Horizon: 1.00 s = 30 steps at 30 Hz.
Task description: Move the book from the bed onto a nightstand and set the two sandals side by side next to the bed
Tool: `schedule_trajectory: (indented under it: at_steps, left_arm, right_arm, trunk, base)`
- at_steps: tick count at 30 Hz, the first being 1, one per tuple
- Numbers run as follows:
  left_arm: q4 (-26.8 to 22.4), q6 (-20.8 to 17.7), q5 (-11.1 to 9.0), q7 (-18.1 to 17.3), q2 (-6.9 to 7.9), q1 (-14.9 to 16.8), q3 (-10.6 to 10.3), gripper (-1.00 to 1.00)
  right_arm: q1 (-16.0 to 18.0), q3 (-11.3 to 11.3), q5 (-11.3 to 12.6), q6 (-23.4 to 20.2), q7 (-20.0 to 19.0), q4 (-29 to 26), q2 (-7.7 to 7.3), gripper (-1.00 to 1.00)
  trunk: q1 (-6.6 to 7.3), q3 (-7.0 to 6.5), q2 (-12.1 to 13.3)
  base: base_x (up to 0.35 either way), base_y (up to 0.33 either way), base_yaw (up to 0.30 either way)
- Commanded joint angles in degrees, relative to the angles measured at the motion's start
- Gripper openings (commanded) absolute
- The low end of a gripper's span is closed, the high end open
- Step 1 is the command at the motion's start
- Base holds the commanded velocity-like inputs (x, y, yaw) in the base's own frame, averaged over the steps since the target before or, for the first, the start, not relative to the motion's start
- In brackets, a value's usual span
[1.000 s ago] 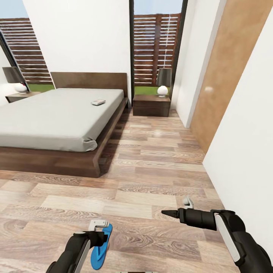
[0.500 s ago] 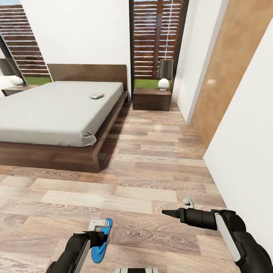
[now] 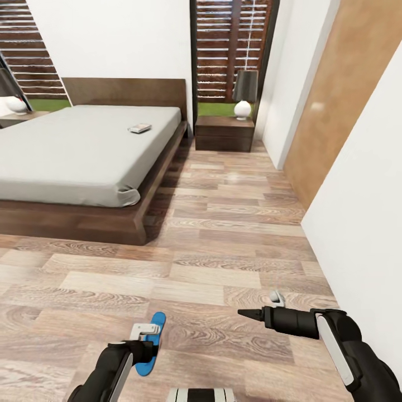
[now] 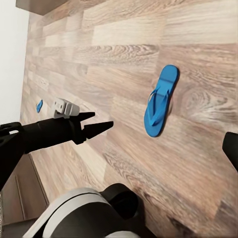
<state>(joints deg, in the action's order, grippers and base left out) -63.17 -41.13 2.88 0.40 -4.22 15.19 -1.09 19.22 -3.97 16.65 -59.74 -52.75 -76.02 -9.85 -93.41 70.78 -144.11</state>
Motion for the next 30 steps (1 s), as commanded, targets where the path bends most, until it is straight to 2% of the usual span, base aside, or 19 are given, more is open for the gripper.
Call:
schedule_trajectory:
  at_steps: [1, 28, 30]
  left_arm:
    - [-0.1, -0.3, 0.3, 0.0, 0.0, 0.0, -0.1, 1.0]
    - [-0.2, -0.3, 0.2, 0.0, 0.09, 0.0, 0.0, 1.0]
    - [-0.2, -0.3, 0.2, 0.0, 0.1, 0.0, 0.0, 1.0]
  right_arm:
    - [0.0, -0.1, -0.2, -0.2, -0.3, 0.0, 0.0, 1.0]
    - [0.0, 0.0, -0.2, -0.2, -0.3, 0.0, 0.0, 1.0]
    - [0.0, 0.0, -0.2, -0.2, -0.3, 0.0, 0.0, 1.0]
  trunk:
    - [-0.01, 0.27, 0.0]
    - [-0.71, 6.26, -0.4]
    - [-0.71, 6.26, -0.4]
  base:
    - [0.0, 0.0, 0.0]
    - [0.0, 0.0, 0.0]
    - [0.0, 0.0, 0.0]
